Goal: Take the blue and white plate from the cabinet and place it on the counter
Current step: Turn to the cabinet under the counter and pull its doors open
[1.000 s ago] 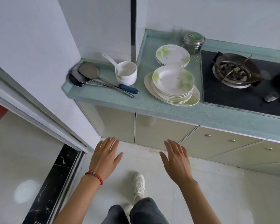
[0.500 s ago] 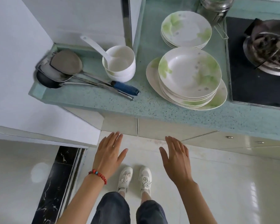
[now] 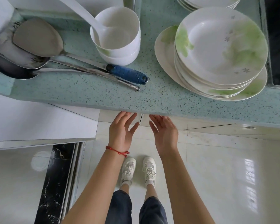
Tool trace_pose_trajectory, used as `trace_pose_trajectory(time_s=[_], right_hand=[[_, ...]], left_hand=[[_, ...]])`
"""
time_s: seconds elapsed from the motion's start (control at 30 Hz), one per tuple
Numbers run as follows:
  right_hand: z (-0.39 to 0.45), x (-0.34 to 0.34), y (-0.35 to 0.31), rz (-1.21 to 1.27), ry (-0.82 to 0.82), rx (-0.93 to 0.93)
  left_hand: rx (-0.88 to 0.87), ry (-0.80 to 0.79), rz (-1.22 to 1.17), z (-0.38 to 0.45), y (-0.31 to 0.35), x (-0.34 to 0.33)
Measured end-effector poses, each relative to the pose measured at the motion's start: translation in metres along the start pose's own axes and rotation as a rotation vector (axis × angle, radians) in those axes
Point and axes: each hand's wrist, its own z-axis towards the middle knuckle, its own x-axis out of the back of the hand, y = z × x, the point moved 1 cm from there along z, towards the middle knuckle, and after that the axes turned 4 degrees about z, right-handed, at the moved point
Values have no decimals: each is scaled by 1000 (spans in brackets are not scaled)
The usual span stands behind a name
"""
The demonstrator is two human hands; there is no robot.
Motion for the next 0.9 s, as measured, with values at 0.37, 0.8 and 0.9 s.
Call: trace_pose_trajectory(time_s=[0.37,0.8,0.9], right_hand=[[-8,-3,8,222,-3,-94],[-78,79,32,-355,285,115],[-91,97,32,-449,291,158]], left_hand=[[120,-105,-165,-4,-1,8],[88,226,237,-74,-27,95],[60,244,261,-86,-28,111]])
